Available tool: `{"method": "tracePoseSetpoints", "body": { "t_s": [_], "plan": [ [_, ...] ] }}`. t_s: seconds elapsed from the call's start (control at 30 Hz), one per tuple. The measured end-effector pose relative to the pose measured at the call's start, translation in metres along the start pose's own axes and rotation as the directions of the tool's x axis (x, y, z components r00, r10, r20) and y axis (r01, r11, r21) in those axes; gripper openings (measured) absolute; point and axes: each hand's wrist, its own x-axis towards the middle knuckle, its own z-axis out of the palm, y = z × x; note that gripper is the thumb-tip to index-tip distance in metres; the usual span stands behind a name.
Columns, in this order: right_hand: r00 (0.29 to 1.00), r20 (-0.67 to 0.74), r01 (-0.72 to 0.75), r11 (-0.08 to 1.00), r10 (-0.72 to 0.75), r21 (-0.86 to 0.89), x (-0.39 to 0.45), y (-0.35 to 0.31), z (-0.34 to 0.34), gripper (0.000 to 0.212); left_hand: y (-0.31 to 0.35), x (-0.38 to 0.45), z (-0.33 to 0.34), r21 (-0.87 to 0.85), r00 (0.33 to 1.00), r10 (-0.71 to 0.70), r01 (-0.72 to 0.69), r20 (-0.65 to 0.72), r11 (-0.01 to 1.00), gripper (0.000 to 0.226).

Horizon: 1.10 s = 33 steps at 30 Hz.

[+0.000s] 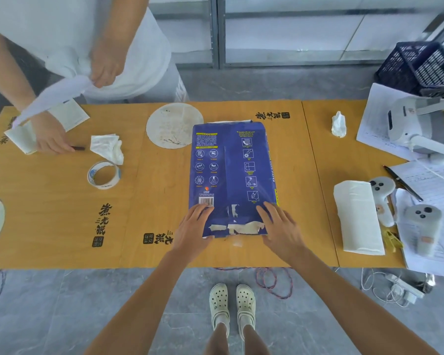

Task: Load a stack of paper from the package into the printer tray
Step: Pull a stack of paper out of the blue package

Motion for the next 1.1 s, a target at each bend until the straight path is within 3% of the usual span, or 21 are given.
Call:
{"method": "tracePoseSetpoints", "body": {
  "t_s": [0.13,0.3,0.4,0.47,0.57,0.7,0.83,0.93,1.1],
  "plan": [
    [0.997,0.073,-0.038,0.999,0.035,0.034,0.002,0.002,0.005,0.075,-0.002,-0.007,0.001,-0.132,0.998,-0.055,0.052,-0.02,0.99,0.062],
    [0.995,0.089,-0.07,0.949,0.044,0.306,-0.003,0.007,0.003,0.053,0.002,-0.009,0.0,-0.43,0.972,-0.208,0.144,-0.107,0.892,0.052],
    [0.977,0.035,-0.196,0.82,0.211,0.537,-0.007,0.011,-0.002,0.04,0.0,-0.007,-0.005,-0.543,0.918,-0.358,0.214,-0.173,0.812,0.033],
    [0.921,0.028,-0.305,0.671,0.39,0.676,-0.007,0.017,-0.002,0.025,-0.003,-0.004,-0.011,-0.627,0.863,-0.475,0.275,-0.174,0.729,0.038],
    [0.802,0.095,-0.404,0.42,0.59,0.812,-0.004,0.028,-0.006,0.048,-0.01,0.002,-0.019,-0.725,0.769,-0.624,0.35,-0.139,0.593,0.045],
    [0.689,0.19,-0.461,0.221,0.7,0.859,0.001,0.039,-0.002,0.045,-0.028,0.011,-0.019,-0.825,0.677,-0.735,0.389,-0.047,0.411,0.029],
    [0.53,0.325,-0.501,-0.02,0.783,0.865,0.009,0.04,0.007,0.038,-0.031,0.016,-0.021,-0.889,0.58,-0.812,0.404,0.064,0.218,0.007],
    [0.476,0.382,-0.52,-0.096,0.792,0.849,0.013,0.041,0.007,0.027,-0.031,0.022,-0.022,-0.902,0.535,-0.834,0.415,0.135,0.12,0.007],
    [0.447,0.426,-0.593,-0.095,0.787,0.8,0.02,0.046,0.01,0.028,-0.033,0.026,-0.022,-0.91,0.499,-0.852,0.409,0.16,0.07,0.012]
  ]
}}
